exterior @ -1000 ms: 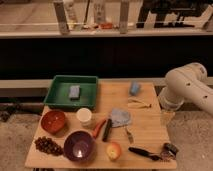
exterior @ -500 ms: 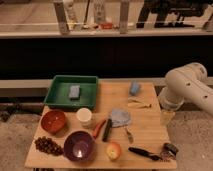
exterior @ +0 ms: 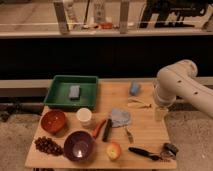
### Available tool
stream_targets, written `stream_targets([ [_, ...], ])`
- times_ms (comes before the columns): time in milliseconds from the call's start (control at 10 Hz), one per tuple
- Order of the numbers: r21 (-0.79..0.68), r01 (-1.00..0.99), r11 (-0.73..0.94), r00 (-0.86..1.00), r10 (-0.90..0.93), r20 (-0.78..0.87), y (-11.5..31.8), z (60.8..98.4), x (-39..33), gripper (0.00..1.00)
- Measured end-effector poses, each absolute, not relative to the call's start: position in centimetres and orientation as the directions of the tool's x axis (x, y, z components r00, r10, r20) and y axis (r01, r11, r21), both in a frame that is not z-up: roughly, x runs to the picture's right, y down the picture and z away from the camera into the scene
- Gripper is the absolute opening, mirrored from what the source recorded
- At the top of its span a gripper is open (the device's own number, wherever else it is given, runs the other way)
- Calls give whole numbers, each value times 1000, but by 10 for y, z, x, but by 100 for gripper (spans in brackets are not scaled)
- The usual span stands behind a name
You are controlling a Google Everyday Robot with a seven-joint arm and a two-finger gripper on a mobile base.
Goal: Wipe red bowl with sponge
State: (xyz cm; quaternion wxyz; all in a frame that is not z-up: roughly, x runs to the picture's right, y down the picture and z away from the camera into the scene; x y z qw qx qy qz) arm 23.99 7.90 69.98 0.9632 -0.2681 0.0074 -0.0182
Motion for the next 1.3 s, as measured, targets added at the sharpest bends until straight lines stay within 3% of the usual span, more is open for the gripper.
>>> stream_targets([
  [1300,-466,195,863,980,-158,117,39,720,138,80],
])
